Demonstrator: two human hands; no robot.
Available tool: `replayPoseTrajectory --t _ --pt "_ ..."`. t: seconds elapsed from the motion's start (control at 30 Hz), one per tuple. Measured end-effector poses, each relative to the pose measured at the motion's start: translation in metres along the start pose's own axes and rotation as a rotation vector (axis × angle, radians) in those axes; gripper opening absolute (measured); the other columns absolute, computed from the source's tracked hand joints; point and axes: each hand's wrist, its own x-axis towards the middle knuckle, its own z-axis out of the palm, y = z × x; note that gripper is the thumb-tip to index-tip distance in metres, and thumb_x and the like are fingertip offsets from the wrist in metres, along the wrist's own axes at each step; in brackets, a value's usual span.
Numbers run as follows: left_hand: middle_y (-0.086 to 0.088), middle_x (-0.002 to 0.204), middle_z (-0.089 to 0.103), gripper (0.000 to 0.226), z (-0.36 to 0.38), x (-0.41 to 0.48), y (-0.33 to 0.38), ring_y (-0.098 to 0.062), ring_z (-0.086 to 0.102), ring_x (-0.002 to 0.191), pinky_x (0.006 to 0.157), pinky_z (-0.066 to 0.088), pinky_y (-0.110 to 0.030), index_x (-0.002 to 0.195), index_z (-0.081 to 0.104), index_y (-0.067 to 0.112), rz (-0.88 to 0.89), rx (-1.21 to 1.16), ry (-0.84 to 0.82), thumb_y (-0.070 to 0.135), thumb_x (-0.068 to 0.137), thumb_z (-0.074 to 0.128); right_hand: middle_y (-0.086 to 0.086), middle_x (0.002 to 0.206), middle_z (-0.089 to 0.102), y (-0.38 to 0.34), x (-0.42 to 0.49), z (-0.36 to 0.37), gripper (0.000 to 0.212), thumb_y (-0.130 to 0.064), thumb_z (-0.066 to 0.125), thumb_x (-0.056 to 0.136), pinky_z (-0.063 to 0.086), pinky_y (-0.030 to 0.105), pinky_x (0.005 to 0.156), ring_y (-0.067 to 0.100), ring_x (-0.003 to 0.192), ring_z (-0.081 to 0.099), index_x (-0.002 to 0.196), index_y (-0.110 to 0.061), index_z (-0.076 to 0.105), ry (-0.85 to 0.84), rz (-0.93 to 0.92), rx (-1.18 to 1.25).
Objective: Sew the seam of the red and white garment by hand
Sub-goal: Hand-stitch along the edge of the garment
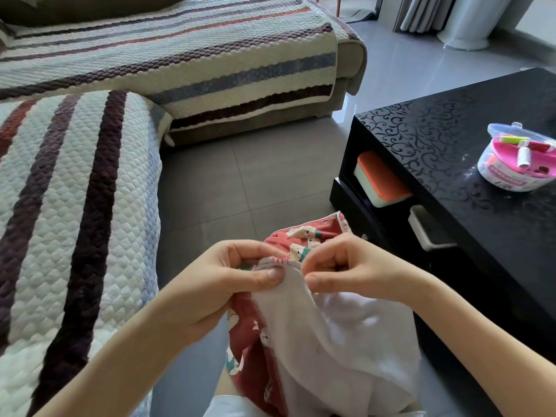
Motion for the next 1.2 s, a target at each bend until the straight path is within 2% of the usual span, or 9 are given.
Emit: replayPoseTrajectory --t 0.1,0.17,0.3,0.47,0.63,0.77,0.83,0.97,1.2 --pt "-0.014 0.079 0.070 0.017 0.002 0.001 0.001 -0.017 0.067 0.070 0.060 0.054 -0.021 0.081 0.075 0.003 0.037 -0.006 -0.004 0.004 0.066 0.069 0.004 0.056 0.038 -0.004 -0.012 -0.006 0.012 -0.018 0.074 0.078 0.025 0.016 0.051 0.006 0.053 0.031 0.068 -0.017 0.067 0.070 -0.013 -0.029" --pt "-0.011 0.077 0.070 0.015 0.004 0.003 0.001 -0.015 0.067 0.068 0.059 0.053 -0.019 0.080 0.075 0.005 0.056 -0.004 0.008 0.004 0.066 0.069 0.003 0.054 0.035 -0.009 -0.024 -0.013 0.016 -0.023 0.077 0.072 0.020 0.018 0.048 0.007 0.050 0.027 0.061 -0.020 0.066 0.215 -0.043 -0.045" --pt "-0.007 0.071 0.067 0.011 0.021 0.009 -0.005 -0.010 0.063 0.063 0.057 0.050 -0.016 0.074 0.074 0.006 0.052 0.038 0.001 0.004 0.066 0.067 -0.003 0.047 0.034 -0.024 -0.049 -0.015 0.017 -0.012 0.074 0.069 0.025 0.011 0.045 0.006 0.045 0.027 0.057 -0.010 0.062 0.410 -0.084 0.002" --pt "-0.009 0.070 0.061 0.013 0.037 0.019 -0.011 -0.013 0.057 0.059 0.054 0.048 -0.018 0.070 0.071 0.010 -0.002 0.042 -0.030 0.003 0.063 0.062 -0.009 0.043 0.038 -0.017 -0.050 -0.003 0.027 0.003 0.072 0.079 0.026 0.009 0.045 0.001 0.044 0.029 0.057 -0.002 0.057 0.433 -0.017 -0.070" --pt "-0.012 0.069 0.065 0.013 0.037 0.018 -0.013 -0.014 0.062 0.057 0.052 0.050 -0.019 0.071 0.073 0.003 -0.030 -0.009 -0.015 0.000 0.061 0.080 -0.018 0.045 0.042 -0.012 -0.054 -0.005 0.024 -0.002 0.072 0.081 0.024 0.008 0.046 0.001 0.045 0.029 0.064 0.006 0.057 0.382 -0.006 -0.101" --pt "-0.012 0.070 0.067 0.012 0.037 0.019 -0.013 -0.014 0.064 0.059 0.054 0.052 -0.020 0.074 0.076 0.004 -0.031 -0.017 -0.029 0.001 0.063 0.078 -0.010 0.055 0.041 -0.014 -0.054 -0.009 0.030 -0.029 0.061 0.086 0.030 0.009 0.051 0.000 0.051 0.034 0.091 0.000 0.056 0.310 -0.059 0.023" --pt "-0.008 0.069 0.066 0.007 0.036 0.018 -0.011 -0.012 0.063 0.059 0.054 0.050 -0.017 0.072 0.076 0.008 -0.011 -0.009 -0.064 0.006 0.066 0.072 -0.010 0.059 0.046 -0.012 -0.052 -0.010 0.021 -0.022 0.049 0.087 0.033 0.010 0.055 0.000 0.055 0.039 0.088 -0.002 0.052 0.315 -0.059 0.069" --pt "-0.001 0.068 0.065 0.007 0.037 0.017 -0.009 -0.007 0.061 0.062 0.057 0.048 -0.014 0.072 0.075 0.013 0.030 0.024 -0.108 0.011 0.069 0.069 0.005 0.066 0.048 -0.009 -0.047 -0.006 0.011 -0.018 0.049 0.088 0.034 0.030 0.056 0.018 0.060 0.039 0.081 -0.010 0.052 0.266 -0.045 -0.167" --pt "0.003 0.069 0.067 0.009 0.035 0.018 -0.008 -0.005 0.063 0.065 0.058 0.048 -0.014 0.070 0.075 0.019 0.065 0.064 -0.101 0.013 0.069 0.069 0.008 0.073 0.053 -0.004 -0.042 -0.007 0.011 -0.013 0.050 0.090 0.036 0.021 0.057 0.011 0.063 0.043 0.080 -0.010 0.054 0.239 -0.086 -0.142"
